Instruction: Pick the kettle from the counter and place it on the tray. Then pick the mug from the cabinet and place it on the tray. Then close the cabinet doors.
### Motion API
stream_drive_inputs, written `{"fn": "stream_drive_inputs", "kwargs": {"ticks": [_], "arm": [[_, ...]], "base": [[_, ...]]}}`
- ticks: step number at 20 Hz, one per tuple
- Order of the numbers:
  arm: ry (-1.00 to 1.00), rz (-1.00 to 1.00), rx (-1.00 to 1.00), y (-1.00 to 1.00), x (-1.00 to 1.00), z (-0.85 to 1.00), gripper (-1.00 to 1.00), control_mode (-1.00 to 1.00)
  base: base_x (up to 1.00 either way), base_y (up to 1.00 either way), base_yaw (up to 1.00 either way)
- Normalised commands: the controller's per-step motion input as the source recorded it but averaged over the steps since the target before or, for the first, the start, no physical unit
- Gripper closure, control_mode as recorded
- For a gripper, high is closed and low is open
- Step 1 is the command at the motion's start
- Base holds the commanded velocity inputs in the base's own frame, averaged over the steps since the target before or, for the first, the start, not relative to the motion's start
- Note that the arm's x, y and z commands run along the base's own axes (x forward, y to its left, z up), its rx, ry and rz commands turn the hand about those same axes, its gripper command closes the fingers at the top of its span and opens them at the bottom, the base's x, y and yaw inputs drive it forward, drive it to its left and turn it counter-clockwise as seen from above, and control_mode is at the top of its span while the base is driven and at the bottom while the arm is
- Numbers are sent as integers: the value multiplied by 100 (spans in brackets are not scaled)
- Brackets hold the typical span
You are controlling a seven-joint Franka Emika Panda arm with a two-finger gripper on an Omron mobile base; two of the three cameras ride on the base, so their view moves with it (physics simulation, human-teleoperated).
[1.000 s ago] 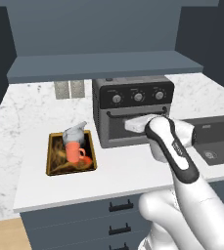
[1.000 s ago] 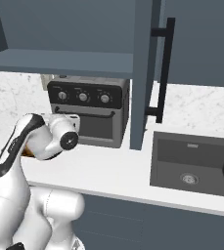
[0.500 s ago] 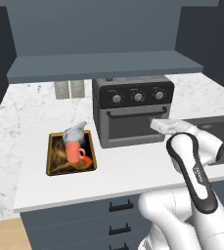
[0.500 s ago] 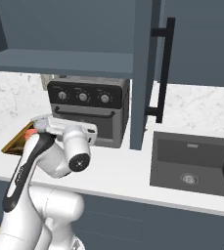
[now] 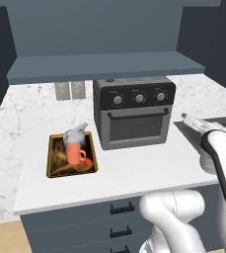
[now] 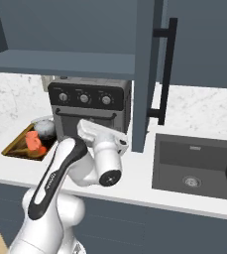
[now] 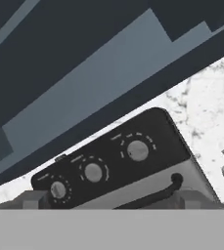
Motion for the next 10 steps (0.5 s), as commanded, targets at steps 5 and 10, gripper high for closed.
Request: {"fn": "stream_drive_inputs", "kwargs": {"ticks": [5,10], "arm": [[-13,-3,14,-84,0,-4,-100,-100],[-8,0,7,-53,0,-20,-100,-100]], "base": [[0,0,0],[0,0,0]]}}
